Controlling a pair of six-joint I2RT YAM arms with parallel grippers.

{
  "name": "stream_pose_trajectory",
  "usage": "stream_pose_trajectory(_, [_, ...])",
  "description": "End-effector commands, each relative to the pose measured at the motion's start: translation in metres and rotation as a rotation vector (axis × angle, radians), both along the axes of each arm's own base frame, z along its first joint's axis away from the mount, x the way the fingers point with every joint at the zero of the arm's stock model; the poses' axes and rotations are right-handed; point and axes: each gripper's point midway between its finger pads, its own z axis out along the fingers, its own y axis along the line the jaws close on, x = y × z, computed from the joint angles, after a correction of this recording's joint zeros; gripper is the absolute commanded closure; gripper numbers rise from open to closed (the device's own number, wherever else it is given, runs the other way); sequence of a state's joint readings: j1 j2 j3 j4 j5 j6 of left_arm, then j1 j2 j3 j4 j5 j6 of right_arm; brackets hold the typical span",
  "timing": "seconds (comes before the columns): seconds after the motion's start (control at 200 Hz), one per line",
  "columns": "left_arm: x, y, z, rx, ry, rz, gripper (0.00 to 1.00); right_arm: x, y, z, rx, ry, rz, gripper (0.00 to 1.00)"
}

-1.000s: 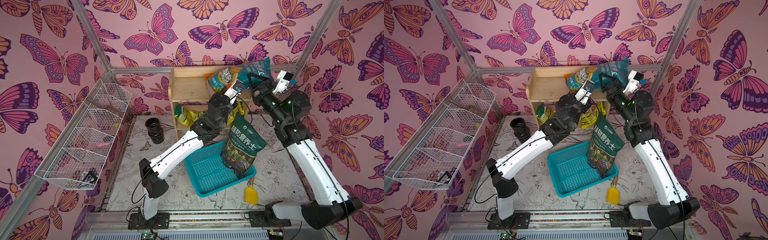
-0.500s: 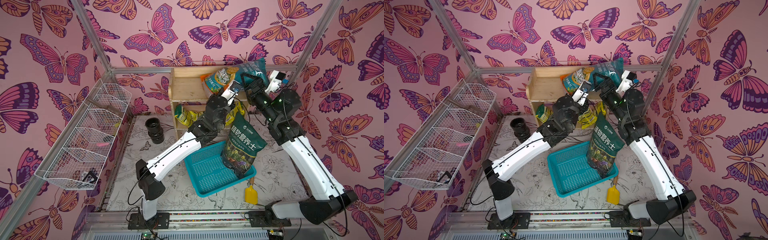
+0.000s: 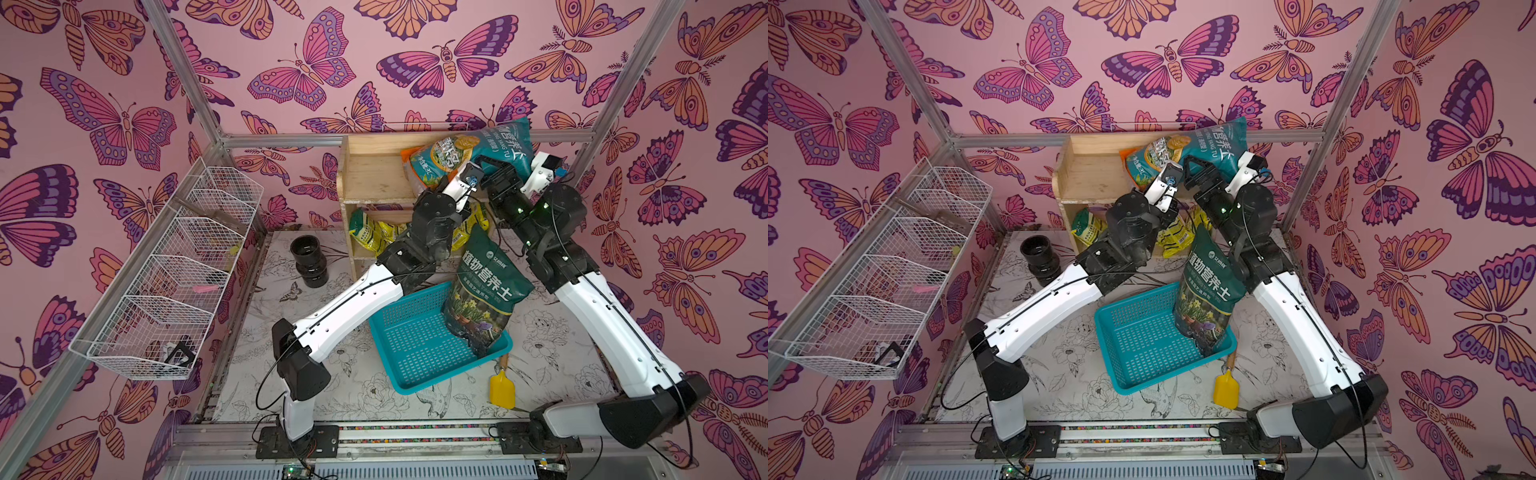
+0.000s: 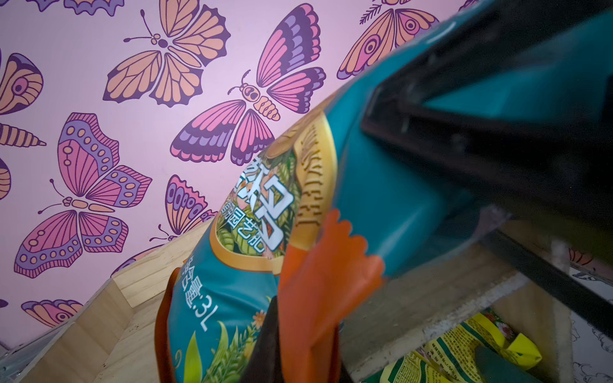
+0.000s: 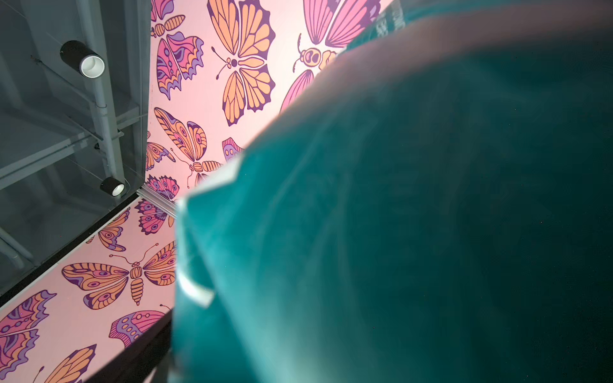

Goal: Take down the fertilizer bag from the shelf
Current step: Pick up the fertilizer bag from the shelf.

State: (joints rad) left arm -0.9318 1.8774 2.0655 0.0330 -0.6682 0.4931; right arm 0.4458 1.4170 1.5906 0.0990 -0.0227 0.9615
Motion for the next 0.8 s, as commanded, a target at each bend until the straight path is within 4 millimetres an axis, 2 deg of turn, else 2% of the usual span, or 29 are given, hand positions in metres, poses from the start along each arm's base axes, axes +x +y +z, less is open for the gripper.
stream_pose_trajectory(0.0, [-0.008,-0.015,-0.038,0.044,0.1,-0.046,1.0,0.017,0.008,0.012,0.042,-0.067,-0.002,0.01])
stream_pose_trajectory(0.09, [-0.009,-0.015,-0.041,0.051,0.105,-0.049,1.0,0.022,0.006,0.022,0.056,-0.095,-0.027,0.01])
stream_pose_trajectory(0.26, [-0.012,-0.015,-0.044,0.044,0.114,-0.063,1.0,0.033,0.009,0.024,0.065,-0.087,-0.05,0.01])
stream_pose_trajectory(0.28, [-0.013,-0.015,-0.044,0.043,0.115,-0.068,1.0,0.045,0.014,0.011,0.053,-0.059,-0.054,0.0])
stream_pose_trajectory(0.335, [-0.014,-0.015,-0.046,0.042,0.118,-0.072,1.0,0.051,0.015,0.003,0.052,-0.041,-0.068,0.05])
stream_pose_trajectory(0.376, [-0.013,-0.013,-0.046,0.042,0.116,-0.058,1.0,0.054,0.015,-0.002,0.062,-0.035,-0.075,0.14])
stream_pose_trajectory(0.441, [-0.013,-0.011,-0.048,0.054,0.117,-0.05,1.0,0.056,0.016,-0.003,0.059,-0.049,-0.075,0.46])
stream_pose_trajectory(0.486, [-0.014,-0.01,-0.05,0.06,0.119,-0.054,1.0,0.055,0.018,-0.003,0.052,-0.05,-0.072,0.61])
stream_pose_trajectory(0.526, [-0.015,-0.01,-0.05,0.062,0.118,-0.059,1.0,0.054,0.02,-0.001,0.043,-0.059,-0.067,0.72])
stream_pose_trajectory(0.586, [-0.015,-0.008,-0.052,0.066,0.12,-0.055,1.0,0.052,0.021,0.001,0.035,-0.07,-0.06,0.81])
stream_pose_trajectory(0.626, [-0.016,-0.008,-0.053,0.07,0.119,-0.054,0.88,0.049,0.021,0.005,0.025,-0.081,-0.058,0.84])
stream_pose_trajectory(0.676, [-0.017,-0.005,-0.054,0.07,0.119,-0.045,0.58,0.045,0.023,0.01,0.003,-0.099,-0.051,0.85])
stream_pose_trajectory(0.711, [-0.018,-0.001,-0.052,0.066,0.119,-0.039,0.27,0.043,0.024,0.012,-0.02,-0.109,-0.045,0.85])
stream_pose_trajectory(0.721, [-0.018,-0.001,-0.053,0.065,0.12,-0.039,0.1,0.041,0.025,0.014,-0.026,-0.113,-0.042,0.85])
stream_pose_trajectory(0.731, [-0.018,0.001,-0.051,0.062,0.119,-0.036,0.02,0.04,0.026,0.016,-0.031,-0.119,-0.04,0.85])
stream_pose_trajectory(0.796, [-0.022,0.012,-0.045,0.024,0.118,-0.025,0.0,0.034,0.03,0.026,-0.068,-0.15,-0.02,0.85])
